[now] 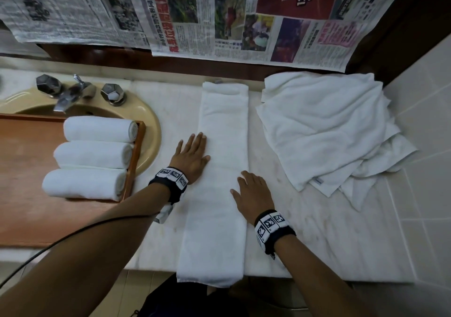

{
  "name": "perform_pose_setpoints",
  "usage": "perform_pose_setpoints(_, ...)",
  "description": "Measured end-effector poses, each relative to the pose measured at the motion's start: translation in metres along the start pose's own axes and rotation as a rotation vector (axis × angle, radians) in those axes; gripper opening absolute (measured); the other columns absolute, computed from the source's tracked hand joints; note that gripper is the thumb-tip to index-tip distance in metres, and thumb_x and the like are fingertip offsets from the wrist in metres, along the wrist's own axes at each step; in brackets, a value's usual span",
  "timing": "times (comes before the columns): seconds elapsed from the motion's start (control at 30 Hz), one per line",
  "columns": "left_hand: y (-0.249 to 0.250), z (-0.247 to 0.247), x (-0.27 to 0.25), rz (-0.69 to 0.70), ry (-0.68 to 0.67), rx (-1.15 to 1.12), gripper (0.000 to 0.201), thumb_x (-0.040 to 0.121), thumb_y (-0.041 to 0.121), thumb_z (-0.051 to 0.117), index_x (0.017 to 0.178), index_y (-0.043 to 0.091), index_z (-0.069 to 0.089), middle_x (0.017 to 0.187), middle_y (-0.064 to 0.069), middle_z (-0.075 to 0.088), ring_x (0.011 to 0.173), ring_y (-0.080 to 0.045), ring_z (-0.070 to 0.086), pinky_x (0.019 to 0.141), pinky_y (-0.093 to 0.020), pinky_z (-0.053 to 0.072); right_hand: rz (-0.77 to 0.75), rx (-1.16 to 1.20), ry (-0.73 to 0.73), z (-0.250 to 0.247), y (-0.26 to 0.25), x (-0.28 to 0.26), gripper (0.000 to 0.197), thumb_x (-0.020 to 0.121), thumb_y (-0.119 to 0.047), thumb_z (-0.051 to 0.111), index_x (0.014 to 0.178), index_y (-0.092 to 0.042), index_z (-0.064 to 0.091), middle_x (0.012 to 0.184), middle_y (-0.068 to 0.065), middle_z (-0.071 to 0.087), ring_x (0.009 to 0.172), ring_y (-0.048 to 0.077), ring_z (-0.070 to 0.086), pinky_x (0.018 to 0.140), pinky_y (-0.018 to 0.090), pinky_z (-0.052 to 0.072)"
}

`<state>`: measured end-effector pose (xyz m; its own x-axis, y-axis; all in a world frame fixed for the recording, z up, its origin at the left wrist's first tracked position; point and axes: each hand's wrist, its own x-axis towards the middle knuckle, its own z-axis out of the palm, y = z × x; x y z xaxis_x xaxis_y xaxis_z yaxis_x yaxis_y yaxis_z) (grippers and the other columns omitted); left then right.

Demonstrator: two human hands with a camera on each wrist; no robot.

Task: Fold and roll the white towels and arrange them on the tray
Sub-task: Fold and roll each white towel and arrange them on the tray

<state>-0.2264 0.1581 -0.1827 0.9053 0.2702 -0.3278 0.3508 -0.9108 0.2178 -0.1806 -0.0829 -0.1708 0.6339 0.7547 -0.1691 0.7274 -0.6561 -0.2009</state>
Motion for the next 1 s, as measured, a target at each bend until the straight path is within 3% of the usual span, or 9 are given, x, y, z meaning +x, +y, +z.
perform_pose_setpoints(0.03, 0.008, -0.003, 0.004, 0.02, 0.001, -0.015, 0.065, 0.104, 0.047, 0.015, 0.156, 0.018, -0.01, 0.164, 0.002, -0.014, 0.151, -0.017, -0.011, 0.122, -0.045, -0.002, 0.008, -0.008, 0.027, -0.004, 0.0, 0.009, 0.038, 0.089, -0.034, 0.065, 0.112, -0.003, 0.066, 0.126, 0.015, 0.06, 0.112, 0.033, 0.06, 0.098, 0.044, 0.047)
perform_pose_setpoints(0.1, 0.026, -0.005, 0.01, 0.08, -0.005, -0.019, 0.063, 0.105, 0.044, 0.016, 0.156, 0.019, -0.01, 0.164, 0.002, -0.014, 0.151, -0.017, -0.01, 0.122, -0.044, -0.001, 0.024, -0.008, 0.033, -0.015, 0.0, 0.029, 0.044, 0.089, -0.033, 0.066, 0.121, -0.003, 0.061, 0.133, 0.017, 0.056, 0.118, 0.035, 0.056, 0.099, 0.045, 0.046)
perform_pose_setpoints(0.17, 0.037, 0.0, 0.015, 0.116, -0.025, -0.008, 0.062, 0.105, 0.043, 0.015, 0.156, 0.019, -0.01, 0.163, 0.002, -0.015, 0.151, -0.017, -0.01, 0.122, -0.044, -0.001, 0.014, -0.028, -0.039, -0.021, 0.0, 0.048, 0.06, 0.098, -0.034, 0.052, 0.147, -0.002, 0.035, 0.157, 0.018, 0.027, 0.142, 0.035, 0.03, 0.114, 0.047, 0.03)
perform_pose_setpoints(0.23, 0.036, 0.007, 0.017, 0.12, -0.034, 0.025, 0.063, 0.104, 0.046, 0.014, 0.156, 0.02, -0.012, 0.163, 0.003, -0.017, 0.151, -0.018, -0.012, 0.122, -0.044, -0.002, -0.007, -0.071, -0.18, -0.021, 0.002, 0.06, 0.066, 0.104, -0.038, 0.034, 0.155, -0.007, 0.007, 0.164, 0.012, -0.003, 0.151, 0.029, 0.001, 0.122, 0.045, 0.009)
perform_pose_setpoints(0.37, 0.008, 0.008, 0.015, 0.054, -0.008, 0.051, 0.064, 0.103, 0.052, 0.011, 0.155, 0.025, -0.012, 0.163, 0.007, -0.018, 0.15, -0.016, -0.014, 0.122, -0.046, -0.003, -0.001, -0.177, -0.355, -0.016, 0.009, 0.059, 0.068, 0.105, -0.043, 0.021, 0.153, -0.008, -0.012, 0.161, 0.009, -0.021, 0.15, 0.025, -0.014, 0.122, 0.043, 0.0)
perform_pose_setpoints(0.47, -0.003, -0.001, 0.005, 0.003, -0.003, 0.062, 0.063, 0.104, 0.045, 0.015, 0.156, 0.021, -0.012, 0.163, 0.003, -0.018, 0.15, -0.018, -0.013, 0.122, -0.046, -0.004, 0.02, -0.179, -0.335, -0.015, 0.009, 0.052, 0.066, 0.106, -0.038, 0.021, 0.153, -0.005, -0.011, 0.161, 0.011, -0.02, 0.15, 0.025, -0.013, 0.122, 0.042, -0.002)
perform_pose_setpoints(0.63, 0.023, 0.008, -0.049, 0.127, 0.073, -0.02, 0.062, 0.104, 0.034, 0.02, 0.157, 0.016, -0.006, 0.163, 0.001, -0.013, 0.15, -0.017, -0.011, 0.123, -0.044, -0.001, -0.063, -0.1, -0.183, -0.008, -0.004, 0.018, 0.06, 0.105, -0.032, 0.024, 0.155, -0.005, 0.003, 0.163, 0.013, -0.004, 0.151, 0.027, -0.003, 0.123, 0.043, 0.007)
perform_pose_setpoints(0.8, 0.031, 0.045, -0.104, 0.154, -0.024, 0.009, 0.062, 0.105, 0.045, 0.017, 0.157, 0.022, -0.007, 0.162, 0.005, -0.013, 0.15, -0.016, -0.01, 0.123, -0.045, 0.0, -0.126, -0.101, -0.319, 0.005, -0.002, -0.034, 0.086, 0.083, -0.055, -0.012, 0.155, -0.01, -0.002, 0.163, 0.005, -0.013, 0.15, 0.02, -0.01, 0.119, 0.034, -0.007)
perform_pose_setpoints(1.0, 0.01, 0.046, -0.147, -0.042, -0.012, -0.019, 0.062, 0.105, 0.044, 0.019, 0.157, 0.017, -0.003, 0.164, 0.0, -0.008, 0.151, -0.017, -0.009, 0.122, -0.043, -0.003, 0.042, -0.128, -0.246, -0.004, 0.003, -0.072, 0.064, 0.106, -0.04, 0.019, 0.155, -0.003, 0.001, 0.163, 0.013, -0.008, 0.151, 0.024, -0.008, 0.122, 0.038, -0.005)
